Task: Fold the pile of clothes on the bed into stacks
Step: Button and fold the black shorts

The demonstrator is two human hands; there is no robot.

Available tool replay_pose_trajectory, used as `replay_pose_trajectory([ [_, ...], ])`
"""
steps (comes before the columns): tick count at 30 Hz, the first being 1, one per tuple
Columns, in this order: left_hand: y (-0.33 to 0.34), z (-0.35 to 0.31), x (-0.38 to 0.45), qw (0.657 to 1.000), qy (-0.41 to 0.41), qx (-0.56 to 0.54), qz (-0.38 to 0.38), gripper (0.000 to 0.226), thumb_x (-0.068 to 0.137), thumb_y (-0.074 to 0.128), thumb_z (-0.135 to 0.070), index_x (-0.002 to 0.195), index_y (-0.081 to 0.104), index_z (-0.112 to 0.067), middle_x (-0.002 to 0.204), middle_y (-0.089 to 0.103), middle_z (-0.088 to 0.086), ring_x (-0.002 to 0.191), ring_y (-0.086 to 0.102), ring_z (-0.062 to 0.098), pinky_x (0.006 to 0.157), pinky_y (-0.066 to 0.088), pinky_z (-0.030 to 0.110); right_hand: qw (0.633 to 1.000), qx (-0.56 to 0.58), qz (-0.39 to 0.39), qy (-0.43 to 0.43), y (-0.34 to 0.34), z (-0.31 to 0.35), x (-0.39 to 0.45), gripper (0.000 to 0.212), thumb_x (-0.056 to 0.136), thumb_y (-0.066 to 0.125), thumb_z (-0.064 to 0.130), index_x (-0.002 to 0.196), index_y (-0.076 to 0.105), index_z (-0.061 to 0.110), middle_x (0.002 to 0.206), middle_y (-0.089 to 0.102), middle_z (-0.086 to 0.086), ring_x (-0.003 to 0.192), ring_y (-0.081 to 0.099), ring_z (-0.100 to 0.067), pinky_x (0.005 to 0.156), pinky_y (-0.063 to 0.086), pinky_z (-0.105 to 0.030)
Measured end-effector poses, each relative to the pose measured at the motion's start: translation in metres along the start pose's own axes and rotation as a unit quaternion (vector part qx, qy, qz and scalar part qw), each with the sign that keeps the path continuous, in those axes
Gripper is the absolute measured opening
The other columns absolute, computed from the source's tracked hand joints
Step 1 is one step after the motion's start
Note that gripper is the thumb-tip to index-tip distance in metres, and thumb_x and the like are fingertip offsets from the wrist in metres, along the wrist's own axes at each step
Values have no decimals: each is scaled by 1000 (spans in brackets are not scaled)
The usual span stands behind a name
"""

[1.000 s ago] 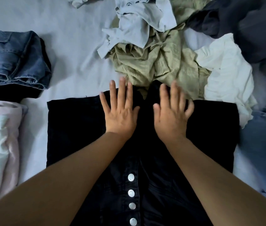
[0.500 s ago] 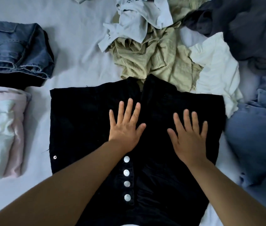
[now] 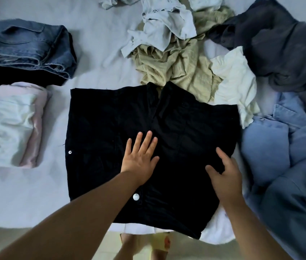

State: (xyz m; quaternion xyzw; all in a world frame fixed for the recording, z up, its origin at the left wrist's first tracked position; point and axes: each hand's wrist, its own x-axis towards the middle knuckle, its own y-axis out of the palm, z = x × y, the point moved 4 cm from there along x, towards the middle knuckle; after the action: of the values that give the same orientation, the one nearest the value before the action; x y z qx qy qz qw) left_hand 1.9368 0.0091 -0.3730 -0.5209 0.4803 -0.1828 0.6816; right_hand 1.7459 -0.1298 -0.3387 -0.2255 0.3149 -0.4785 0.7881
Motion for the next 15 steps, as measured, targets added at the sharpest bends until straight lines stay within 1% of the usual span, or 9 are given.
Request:
replay_pose_trajectory([
  [2,16,0,-29,1000,2,-20,-23,61,99,6,-47,142,-29,-22,147,-38,2,139,-28,25,114,-13,47,999,-8,40,-9,-7,11,-5,68,80,69,5,140,43,20,127,49,-5,117,50,-23,88,33,-17],
  [3,23,-1,-45,999,8,-38,-25,61,98,10,-46,147,-17,-21,153,-24,6,143,-17,26,115,-8,48,998,-21,57,-20,-9,18,-8,72,80,69,6,143,39,23,131,47,-4,118,49,-22,90,34,-20],
  [5,31,-3,-71,995,27,-91,25,63,92,22,-45,148,20,-18,156,12,9,143,14,29,114,7,47,992,-59,88,-62,-10,38,-17,79,80,68,5,146,31,27,140,41,-2,125,44,-19,92,32,-17],
  [6,29,-2,-77,995,44,-88,31,62,91,23,-44,147,26,-18,155,14,8,143,17,28,114,8,46,988,-69,105,-86,-8,50,-21,82,80,67,4,148,27,28,144,37,-2,129,40,-18,93,29,-13],
  [8,16,8,-81,994,76,-74,10,59,96,21,-40,151,7,-22,156,-9,2,146,-1,21,117,-1,39,980,-71,141,-117,0,77,-27,85,82,64,2,149,20,27,149,31,-4,135,33,-17,96,23,-9],
  [9,7,16,-82,990,76,-115,14,58,99,24,-38,151,0,-24,156,-13,-3,145,-6,16,117,-3,34,977,-68,158,-124,5,91,-30,85,84,63,3,150,16,27,151,28,-4,137,31,-17,98,23,-10],
  [10,-2,27,-83,982,68,-174,8,57,100,28,-36,151,4,-24,158,-6,-5,146,-1,14,117,2,28,975,-66,171,-129,11,107,-33,85,85,62,4,150,13,27,153,24,-5,139,28,-17,100,22,-13],
  [13,-31,73,-92,942,-12,-332,-54,51,95,36,-37,143,38,-20,151,32,-3,137,34,16,111,24,23,968,-60,184,-157,33,156,-44,85,87,61,7,151,9,25,158,10,-2,143,18,-15,98,16,-7],
  [15,-43,107,-102,918,-72,-381,-89,46,94,40,-37,135,50,-17,143,43,-2,129,43,16,105,30,21,962,-76,183,-185,51,190,-54,85,88,61,6,151,6,23,159,-5,-1,143,16,-15,93,17,-2],
])
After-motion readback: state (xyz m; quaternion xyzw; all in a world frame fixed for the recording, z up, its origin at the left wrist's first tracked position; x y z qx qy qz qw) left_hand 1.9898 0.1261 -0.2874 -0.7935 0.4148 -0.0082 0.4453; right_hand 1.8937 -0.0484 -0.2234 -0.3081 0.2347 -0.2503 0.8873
